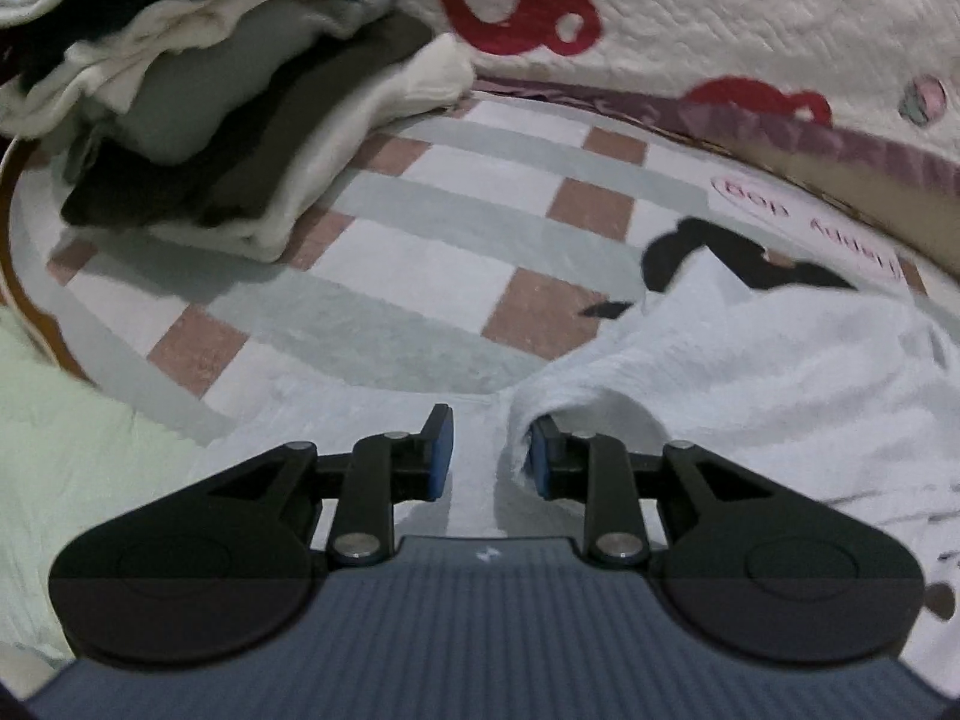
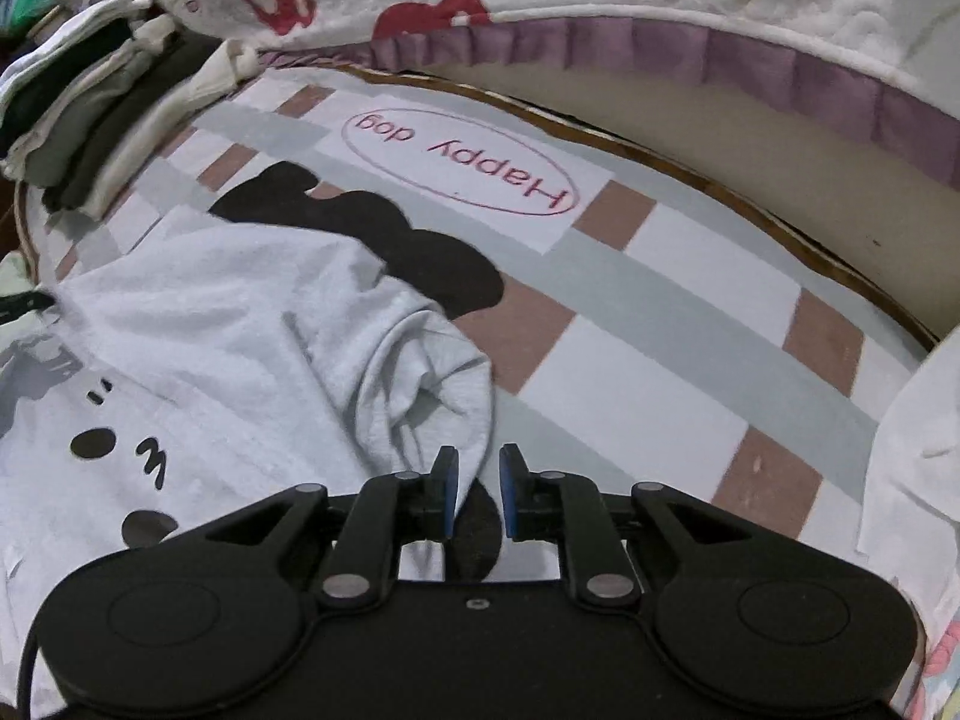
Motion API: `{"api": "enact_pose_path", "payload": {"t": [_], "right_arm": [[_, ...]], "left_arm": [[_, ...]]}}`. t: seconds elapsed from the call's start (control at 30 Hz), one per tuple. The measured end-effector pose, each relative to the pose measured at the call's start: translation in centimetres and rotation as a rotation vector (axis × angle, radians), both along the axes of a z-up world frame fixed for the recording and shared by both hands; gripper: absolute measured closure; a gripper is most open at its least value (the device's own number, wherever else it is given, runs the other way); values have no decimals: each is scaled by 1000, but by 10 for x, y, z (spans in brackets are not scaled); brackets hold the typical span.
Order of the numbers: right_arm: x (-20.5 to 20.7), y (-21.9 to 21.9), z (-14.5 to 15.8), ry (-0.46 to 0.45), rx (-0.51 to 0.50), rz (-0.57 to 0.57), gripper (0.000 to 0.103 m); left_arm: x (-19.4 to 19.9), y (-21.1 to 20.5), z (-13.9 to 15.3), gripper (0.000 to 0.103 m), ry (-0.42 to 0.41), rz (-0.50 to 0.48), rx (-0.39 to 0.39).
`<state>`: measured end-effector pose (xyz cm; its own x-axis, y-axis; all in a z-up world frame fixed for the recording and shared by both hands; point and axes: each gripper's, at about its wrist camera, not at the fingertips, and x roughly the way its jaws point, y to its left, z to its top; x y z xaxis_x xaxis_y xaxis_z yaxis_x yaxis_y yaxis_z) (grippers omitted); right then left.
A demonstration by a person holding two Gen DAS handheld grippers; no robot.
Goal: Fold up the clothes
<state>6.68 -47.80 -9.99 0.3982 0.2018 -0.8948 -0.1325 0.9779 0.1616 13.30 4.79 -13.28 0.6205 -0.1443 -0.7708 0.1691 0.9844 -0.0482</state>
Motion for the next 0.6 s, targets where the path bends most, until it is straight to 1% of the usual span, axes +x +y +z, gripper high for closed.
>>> {"api": "enact_pose_path", "payload": {"t": [0.07,0.13,0.23,0.33,0.43,0.53,0.6], "right_arm": [[3,8,1,-6,-19,53,84],[3,23,-1,4,-59,141,82],[-2,51,-11,41,-174,300,74],[-7,76,-22,89,-273,440,70],[-10,83,-30,149,-314,495,70],[-14,86,-31,166,-307,531,69],[-19,93,-34,164,-343,572,57]], "left_arm": [[1,0,-1,75,4,-3,-1],[2,3,-2,75,10,5,-13],[4,9,-2,75,6,25,-41],[6,14,-3,75,13,40,-68],[8,17,-6,75,31,48,-89],[9,16,-6,75,36,45,-86],[10,17,-7,75,40,44,-85]]}}
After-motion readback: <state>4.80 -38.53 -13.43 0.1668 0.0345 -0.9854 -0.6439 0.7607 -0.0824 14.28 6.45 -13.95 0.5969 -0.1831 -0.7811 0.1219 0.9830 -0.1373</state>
